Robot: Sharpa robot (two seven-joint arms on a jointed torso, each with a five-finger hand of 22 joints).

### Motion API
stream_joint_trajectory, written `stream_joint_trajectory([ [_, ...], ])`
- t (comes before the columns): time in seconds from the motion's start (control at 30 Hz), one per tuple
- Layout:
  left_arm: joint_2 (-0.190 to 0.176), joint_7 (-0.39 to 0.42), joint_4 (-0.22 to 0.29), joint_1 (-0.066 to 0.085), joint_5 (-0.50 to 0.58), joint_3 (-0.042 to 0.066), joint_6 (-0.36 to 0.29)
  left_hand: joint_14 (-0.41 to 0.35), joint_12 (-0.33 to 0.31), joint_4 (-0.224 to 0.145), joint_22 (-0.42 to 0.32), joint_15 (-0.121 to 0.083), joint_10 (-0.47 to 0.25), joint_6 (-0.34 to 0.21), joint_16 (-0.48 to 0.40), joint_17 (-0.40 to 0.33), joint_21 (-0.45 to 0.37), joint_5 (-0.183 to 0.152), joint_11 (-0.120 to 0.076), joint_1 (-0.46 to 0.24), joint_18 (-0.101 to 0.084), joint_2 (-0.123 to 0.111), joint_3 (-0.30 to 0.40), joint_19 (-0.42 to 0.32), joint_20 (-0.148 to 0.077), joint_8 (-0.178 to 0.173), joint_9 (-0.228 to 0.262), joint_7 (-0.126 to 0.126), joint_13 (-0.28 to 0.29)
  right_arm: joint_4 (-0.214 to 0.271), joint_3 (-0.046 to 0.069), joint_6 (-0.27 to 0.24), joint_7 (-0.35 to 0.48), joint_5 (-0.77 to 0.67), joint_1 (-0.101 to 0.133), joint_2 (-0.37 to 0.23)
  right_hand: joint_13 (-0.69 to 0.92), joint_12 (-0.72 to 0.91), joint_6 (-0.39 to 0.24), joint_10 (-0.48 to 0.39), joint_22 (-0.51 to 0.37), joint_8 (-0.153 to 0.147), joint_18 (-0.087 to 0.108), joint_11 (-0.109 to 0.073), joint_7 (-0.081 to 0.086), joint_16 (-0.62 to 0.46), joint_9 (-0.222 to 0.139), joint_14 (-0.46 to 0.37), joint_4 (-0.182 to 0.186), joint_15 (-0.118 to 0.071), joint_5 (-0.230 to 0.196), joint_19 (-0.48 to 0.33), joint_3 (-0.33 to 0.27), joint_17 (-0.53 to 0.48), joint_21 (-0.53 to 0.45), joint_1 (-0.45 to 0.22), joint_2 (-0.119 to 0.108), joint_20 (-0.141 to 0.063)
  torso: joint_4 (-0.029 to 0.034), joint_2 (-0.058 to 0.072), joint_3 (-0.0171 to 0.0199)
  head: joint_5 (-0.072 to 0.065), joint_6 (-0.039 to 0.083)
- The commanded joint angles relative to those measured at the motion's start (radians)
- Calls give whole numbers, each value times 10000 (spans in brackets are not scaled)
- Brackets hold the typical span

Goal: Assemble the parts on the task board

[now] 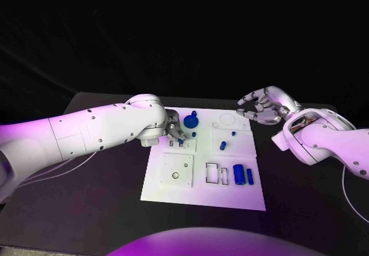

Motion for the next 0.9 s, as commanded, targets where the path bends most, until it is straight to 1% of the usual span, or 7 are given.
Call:
stream_joint_trajectory([
  [0.03,30,-90,-12,-5,-17,4,389,1057,-38,-1761,2146,-65,42,291,36,2634,47,53,-11,47,-142,51,1683,605,-66,35,9,-324,-12,6,0,102,1,-109,-6,8,1429,20,63,122,1378,62,162,-79,-32,-40,14,905,-11,-80,74,-24,54,2049,-59,-125,0,-54,0,0,6,-6,3],
  [0.23,34,-138,-21,-7,-19,4,512,1057,-38,-1761,2146,-65,42,291,36,2634,47,53,-11,47,-142,51,1683,605,-66,35,9,-324,-12,6,0,101,1,-109,-6,8,1429,20,63,122,1378,62,162,-79,-32,-40,14,905,-11,-80,74,-24,54,2049,-59,-125,0,-54,-8,6,2,-12,4],
  [0.43,31,-160,-15,-7,-19,3,652,1057,-53,-1765,2156,-64,43,292,36,2634,54,59,-12,48,-145,51,1685,612,-65,37,9,-325,-28,3,0,98,3,-109,-6,6,1429,20,63,122,1378,62,162,-79,-32,-40,14,905,-11,-80,74,-24,54,2049,-59,-125,0,-54,8,1,-2,-24,-5],
  [0.73,30,-165,22,-6,-20,1,805,1057,-44,-1773,2165,-63,53,295,36,2634,61,70,-11,48,-148,44,1683,620,-64,40,8,-326,-20,0,0,98,5,-110,-6,7,1429,20,63,122,1378,62,162,-79,-32,-40,14,905,-11,-80,74,-24,54,2049,-59,-125,0,-54,7,-2,-9,-28,-19],
  [0.9,30,-164,46,-6,-19,0,868,1057,-44,-1773,2165,-63,53,295,36,2634,61,70,-11,48,-148,44,1683,620,-64,40,8,-326,-20,-4,0,97,8,-110,-8,8,1429,20,63,122,1378,62,162,-79,-32,-40,14,905,-11,-80,74,-24,54,2049,-59,-125,0,-54,10,-3,-7,-27,-21],
])
